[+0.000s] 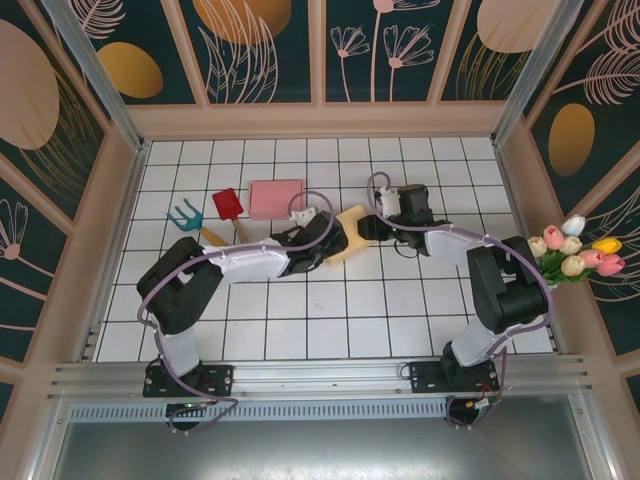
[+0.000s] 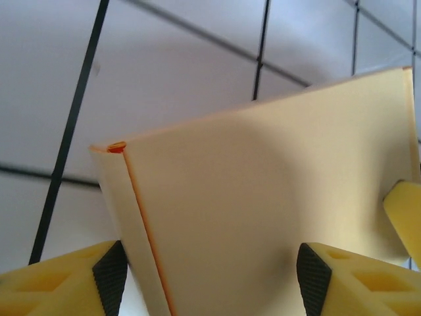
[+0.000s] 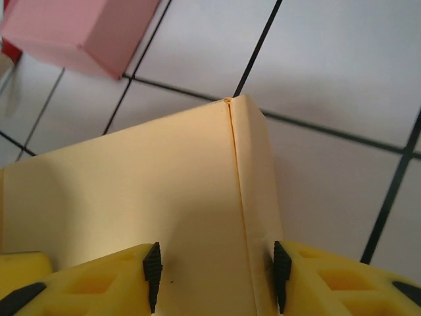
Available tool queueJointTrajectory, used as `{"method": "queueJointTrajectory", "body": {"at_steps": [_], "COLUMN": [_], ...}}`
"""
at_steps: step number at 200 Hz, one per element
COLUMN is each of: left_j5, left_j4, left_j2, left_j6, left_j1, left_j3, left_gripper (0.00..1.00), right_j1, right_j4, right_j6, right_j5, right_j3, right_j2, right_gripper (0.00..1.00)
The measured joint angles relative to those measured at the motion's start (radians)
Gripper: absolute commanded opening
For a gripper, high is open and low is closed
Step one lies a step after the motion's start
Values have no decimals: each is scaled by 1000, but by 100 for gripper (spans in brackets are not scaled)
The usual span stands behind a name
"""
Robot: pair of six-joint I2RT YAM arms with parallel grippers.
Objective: Fold the paper box
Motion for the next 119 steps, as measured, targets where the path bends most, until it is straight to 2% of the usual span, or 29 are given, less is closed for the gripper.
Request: {"method": "queueJointTrajectory", "body": {"at_steps": [50, 119], "left_j5": [19, 39], "left_j4": [-60, -128], "left_j2": [178, 378], "left_j6": [117, 219], "left_j1": [87, 174], "left_j3": [254, 554], "left_gripper": [72, 73], "right_j1": [-23, -47], "right_j4": [57, 165], "right_j6": [66, 114], "right_j5": [64, 95], "right_j3": [3, 68], "right_j2": [2, 125], "right_gripper": [51, 51]}}
